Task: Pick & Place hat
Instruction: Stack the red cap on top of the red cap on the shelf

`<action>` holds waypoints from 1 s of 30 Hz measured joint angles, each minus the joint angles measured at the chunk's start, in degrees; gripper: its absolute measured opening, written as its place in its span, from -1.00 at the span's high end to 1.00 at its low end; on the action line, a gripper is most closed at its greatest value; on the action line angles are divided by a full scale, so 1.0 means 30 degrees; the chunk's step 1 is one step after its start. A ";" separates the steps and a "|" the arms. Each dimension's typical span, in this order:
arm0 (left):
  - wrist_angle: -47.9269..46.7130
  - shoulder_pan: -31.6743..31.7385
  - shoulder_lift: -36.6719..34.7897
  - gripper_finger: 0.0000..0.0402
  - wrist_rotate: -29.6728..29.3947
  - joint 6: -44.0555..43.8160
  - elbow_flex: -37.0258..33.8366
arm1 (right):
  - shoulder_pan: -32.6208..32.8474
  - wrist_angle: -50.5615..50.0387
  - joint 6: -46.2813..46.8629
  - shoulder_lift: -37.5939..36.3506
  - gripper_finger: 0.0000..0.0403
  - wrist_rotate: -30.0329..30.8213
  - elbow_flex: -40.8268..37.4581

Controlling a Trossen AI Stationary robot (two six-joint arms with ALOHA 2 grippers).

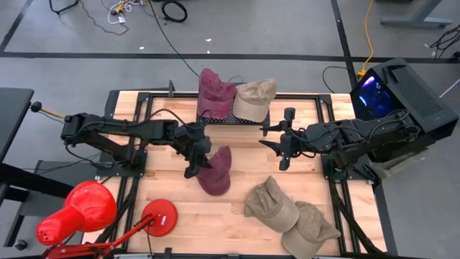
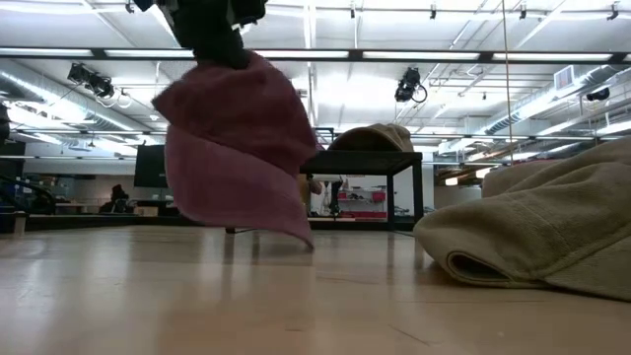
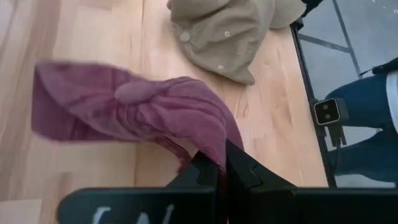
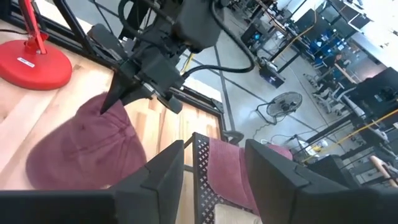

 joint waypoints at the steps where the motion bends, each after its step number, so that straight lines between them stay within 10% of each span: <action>1: 0.0268 -0.0050 -0.0016 0.97 -0.0013 -0.0091 -0.0285 | 0.0000 -0.0007 0.0000 0.0000 0.15 -0.0007 0.0000; 17: 0.3059 -0.1859 -0.0583 0.97 0.1355 -0.0537 -0.5161 | -0.0007 0.0032 0.0000 0.0000 0.15 -0.0007 0.0000; 30: -0.1215 -0.2355 -0.1565 0.98 0.2477 0.1528 -0.5291 | -0.0201 0.0063 0.0000 0.0460 0.15 -0.0051 0.0000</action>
